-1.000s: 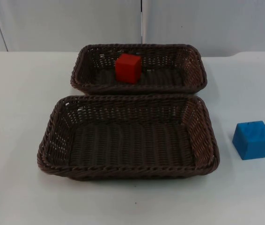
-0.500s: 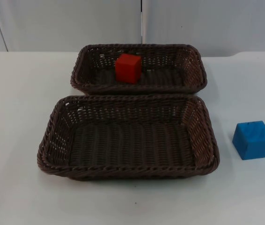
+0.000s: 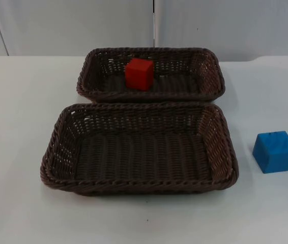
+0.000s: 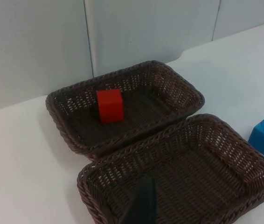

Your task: Pick up one cube with the left hand and place it into the upper basket. Pick up one cube with the right hand and place it into the lower basket.

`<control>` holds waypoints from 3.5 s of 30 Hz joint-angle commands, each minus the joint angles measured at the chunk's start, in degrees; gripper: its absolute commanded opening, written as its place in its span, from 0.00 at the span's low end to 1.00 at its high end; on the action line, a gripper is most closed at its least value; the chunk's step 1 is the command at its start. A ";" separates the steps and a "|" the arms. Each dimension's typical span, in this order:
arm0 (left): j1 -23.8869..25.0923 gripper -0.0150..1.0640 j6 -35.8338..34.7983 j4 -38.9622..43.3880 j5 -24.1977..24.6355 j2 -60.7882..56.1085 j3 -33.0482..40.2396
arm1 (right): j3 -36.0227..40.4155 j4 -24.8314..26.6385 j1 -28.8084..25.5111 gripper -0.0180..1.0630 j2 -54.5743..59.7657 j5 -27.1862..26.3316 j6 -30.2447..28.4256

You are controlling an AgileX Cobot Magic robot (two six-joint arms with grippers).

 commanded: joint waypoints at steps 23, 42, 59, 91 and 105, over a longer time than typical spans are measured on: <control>0.02 0.72 -0.14 -0.41 0.34 -0.15 0.18 | -20.16 6.30 -0.25 0.99 33.23 -0.62 -3.19; 0.02 0.72 -0.14 -0.64 0.34 -0.25 0.18 | -20.16 -2.88 12.47 0.99 49.65 -11.49 1.28; 0.02 0.72 -0.14 -0.64 0.34 -0.25 0.18 | -20.16 -3.26 12.41 0.99 65.31 -24.57 5.70; 0.02 0.72 -0.14 -0.64 0.12 -0.24 0.18 | -20.16 -3.26 12.41 0.33 74.90 -29.86 5.97; 0.02 0.72 -0.14 -0.30 0.12 -0.24 0.18 | -20.16 -3.11 12.41 0.02 60.23 -22.60 5.54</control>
